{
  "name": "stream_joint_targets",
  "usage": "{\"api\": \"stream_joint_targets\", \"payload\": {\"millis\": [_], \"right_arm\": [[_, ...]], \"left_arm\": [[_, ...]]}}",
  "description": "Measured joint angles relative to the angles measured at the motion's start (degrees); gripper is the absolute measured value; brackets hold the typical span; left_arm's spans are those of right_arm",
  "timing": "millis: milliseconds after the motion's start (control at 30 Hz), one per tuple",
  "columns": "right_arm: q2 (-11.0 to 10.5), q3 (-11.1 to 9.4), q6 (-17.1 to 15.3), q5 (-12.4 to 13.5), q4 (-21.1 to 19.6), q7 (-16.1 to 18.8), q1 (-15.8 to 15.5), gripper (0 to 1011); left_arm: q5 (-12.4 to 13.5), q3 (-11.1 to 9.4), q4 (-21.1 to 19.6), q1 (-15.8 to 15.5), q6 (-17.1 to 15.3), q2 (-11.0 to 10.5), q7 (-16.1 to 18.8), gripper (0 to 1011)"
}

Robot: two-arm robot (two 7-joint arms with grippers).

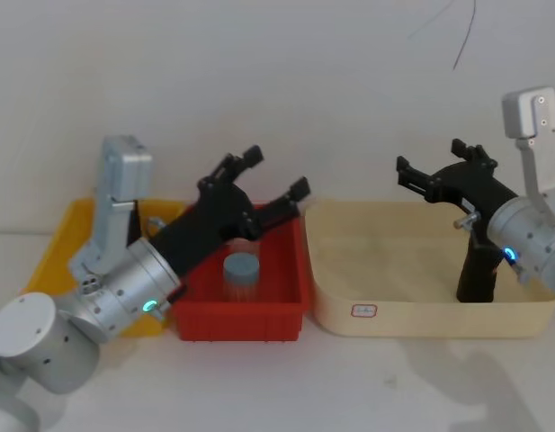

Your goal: Pick up the garbage bag with the one hand and transfer it to the other hand.

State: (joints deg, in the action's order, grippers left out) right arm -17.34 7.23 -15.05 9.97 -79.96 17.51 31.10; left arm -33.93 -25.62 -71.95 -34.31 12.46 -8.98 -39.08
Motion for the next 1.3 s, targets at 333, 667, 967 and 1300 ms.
{"api": "stream_joint_targets", "payload": {"millis": [333, 667, 967, 1300], "right_arm": [[1.04, 2.37, -0.15, 0.89, 0.63, 1.76, 0.17, 1000], [2.39, 6.12, -0.74, 1.72, 2.71, 4.95, 0.99, 1000], [3.59, 9.35, -1.57, 2.19, 4.23, 7.52, 1.76, 1000], [4.74, 12.41, -2.84, 3.10, 6.21, 10.18, 2.11, 1000]], "left_arm": [[1.21, 4.21, -4.46, 2.23, 4.47, -2.91, 3.64, 1002], [2.58, 8.98, -10.45, 5.80, 6.58, -6.50, 7.41, 1001], [3.31, 11.52, -14.27, 8.36, 6.70, -8.35, 9.44, 1001], [3.68, 12.77, -16.25, 9.69, 6.55, -9.25, 10.43, 1002]]}}
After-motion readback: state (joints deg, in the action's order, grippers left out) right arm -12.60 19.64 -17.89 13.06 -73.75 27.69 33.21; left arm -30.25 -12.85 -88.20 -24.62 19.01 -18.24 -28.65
